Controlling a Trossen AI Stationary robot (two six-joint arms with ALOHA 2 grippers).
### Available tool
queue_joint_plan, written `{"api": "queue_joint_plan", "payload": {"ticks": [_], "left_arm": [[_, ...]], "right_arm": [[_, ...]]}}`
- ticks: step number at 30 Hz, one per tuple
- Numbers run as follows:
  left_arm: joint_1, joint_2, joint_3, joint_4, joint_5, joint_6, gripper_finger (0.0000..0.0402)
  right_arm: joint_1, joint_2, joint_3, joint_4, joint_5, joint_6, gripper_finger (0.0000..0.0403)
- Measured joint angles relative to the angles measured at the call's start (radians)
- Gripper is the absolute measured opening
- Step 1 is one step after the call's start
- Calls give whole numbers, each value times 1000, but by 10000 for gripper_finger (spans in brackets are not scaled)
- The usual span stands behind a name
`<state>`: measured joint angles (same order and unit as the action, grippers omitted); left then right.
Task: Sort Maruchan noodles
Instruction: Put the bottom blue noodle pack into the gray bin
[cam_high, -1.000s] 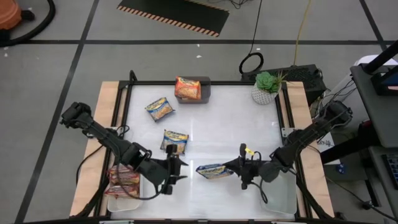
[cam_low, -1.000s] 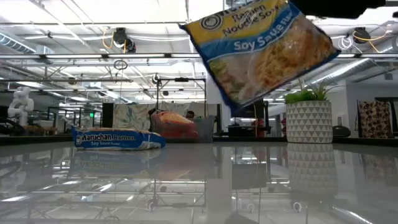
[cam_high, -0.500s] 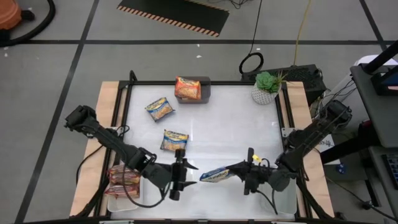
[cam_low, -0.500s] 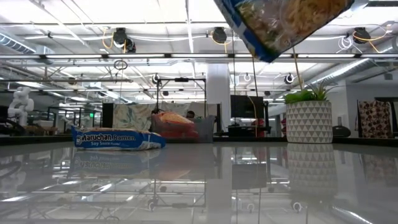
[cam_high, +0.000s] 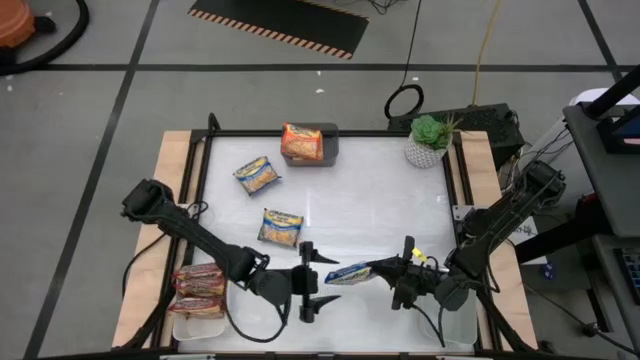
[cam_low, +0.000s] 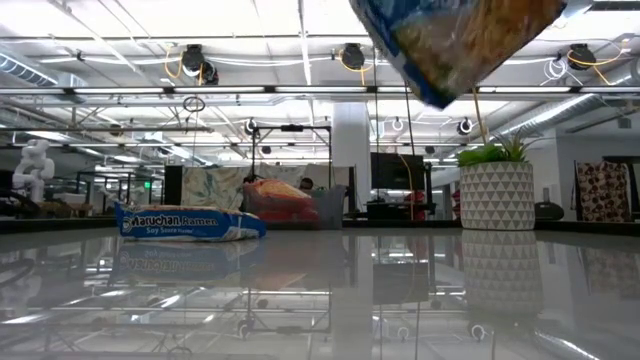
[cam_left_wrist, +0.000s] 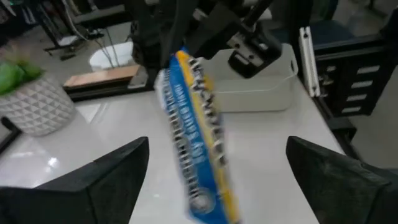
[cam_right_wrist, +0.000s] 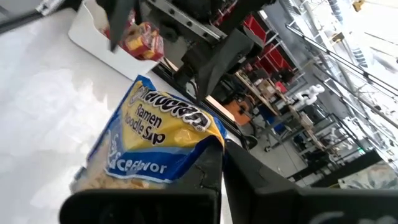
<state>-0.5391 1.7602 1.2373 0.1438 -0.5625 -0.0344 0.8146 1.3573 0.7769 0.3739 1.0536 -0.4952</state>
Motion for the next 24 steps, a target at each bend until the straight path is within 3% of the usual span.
{"api": "queue_joint_plan", "payload": {"ticks": [9,14,18,24], "left_arm": [[87,64,0,17,119,-211,372],[117,88,0,16,106,-232,349],[122,87,0,31,58,-241,305],[117,86,0,82,71,-237,198]], "right_arm": [[0,0,0,3,38,9,0],[7,0,0,7,55,5,0],[12,0,0,6,80,4,0],[30,-6,0,1,99,15,0]]}}
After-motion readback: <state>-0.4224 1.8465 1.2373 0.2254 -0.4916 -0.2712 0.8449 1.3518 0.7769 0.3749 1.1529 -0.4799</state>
